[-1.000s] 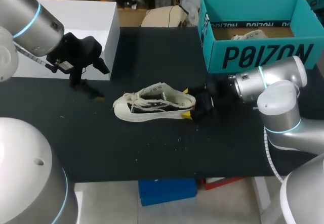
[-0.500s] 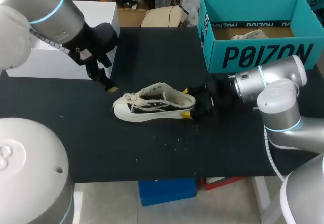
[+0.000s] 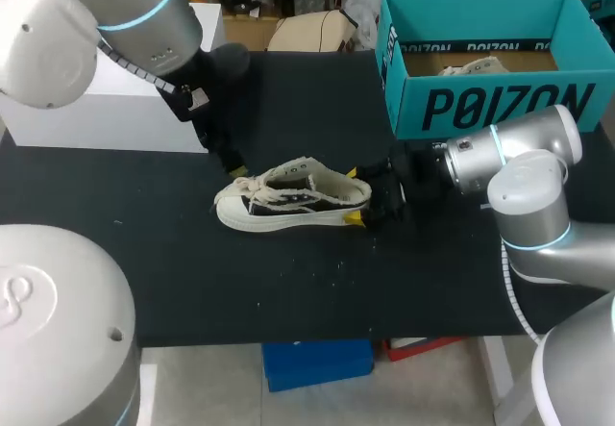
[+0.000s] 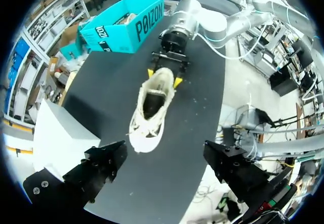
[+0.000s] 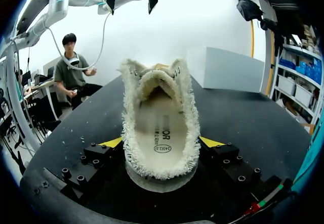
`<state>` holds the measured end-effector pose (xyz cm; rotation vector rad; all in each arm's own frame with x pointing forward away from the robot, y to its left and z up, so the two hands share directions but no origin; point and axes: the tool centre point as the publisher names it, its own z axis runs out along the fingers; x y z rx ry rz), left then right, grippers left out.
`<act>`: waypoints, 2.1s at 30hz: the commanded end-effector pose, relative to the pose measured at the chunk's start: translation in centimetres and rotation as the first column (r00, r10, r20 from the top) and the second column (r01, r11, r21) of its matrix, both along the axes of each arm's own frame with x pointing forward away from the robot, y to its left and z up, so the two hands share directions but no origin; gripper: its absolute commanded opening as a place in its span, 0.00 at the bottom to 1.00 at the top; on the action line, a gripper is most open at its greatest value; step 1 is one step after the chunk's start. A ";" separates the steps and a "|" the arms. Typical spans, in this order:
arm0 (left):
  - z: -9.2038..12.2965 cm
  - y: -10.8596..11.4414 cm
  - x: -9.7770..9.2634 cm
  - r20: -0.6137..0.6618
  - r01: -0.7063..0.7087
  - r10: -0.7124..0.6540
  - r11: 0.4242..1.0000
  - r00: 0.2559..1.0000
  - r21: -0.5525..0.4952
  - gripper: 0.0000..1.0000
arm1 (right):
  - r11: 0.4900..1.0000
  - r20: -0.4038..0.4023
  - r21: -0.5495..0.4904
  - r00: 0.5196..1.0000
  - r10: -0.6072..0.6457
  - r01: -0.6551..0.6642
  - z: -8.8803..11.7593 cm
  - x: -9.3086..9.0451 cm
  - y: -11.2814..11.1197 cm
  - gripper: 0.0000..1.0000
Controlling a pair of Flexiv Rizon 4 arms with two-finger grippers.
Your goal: Take the shoe out of the shoebox, open the shoe tongue, remove and reinsert the insole, then place the shoe into the shoebox
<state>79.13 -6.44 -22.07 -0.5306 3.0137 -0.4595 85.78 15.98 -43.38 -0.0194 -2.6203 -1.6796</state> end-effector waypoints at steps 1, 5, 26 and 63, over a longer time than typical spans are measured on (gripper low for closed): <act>-0.1 0.0 0.2 -0.023 -0.037 0.037 0.999 0.999 0.009 1.00 | 1.000 -0.001 -0.001 1.000 -0.001 0.001 -0.2 0.0 0.1 0.00; -0.7 -0.1 1.7 -0.167 -0.381 0.425 0.893 0.890 0.241 1.00 | 1.000 -0.001 -0.001 1.000 -0.001 0.001 -0.2 0.0 0.1 0.00; -2.6 0.3 1.5 -0.119 -0.741 0.943 0.320 0.312 0.591 1.00 | 1.000 -0.001 -0.001 1.000 -0.001 0.001 -0.2 0.0 0.1 0.00; -2.2 -4.5 3.1 0.155 -0.978 0.971 0.165 0.183 0.124 1.00 | 1.000 -0.001 -0.001 1.000 -0.001 0.001 -0.2 0.0 0.1 0.00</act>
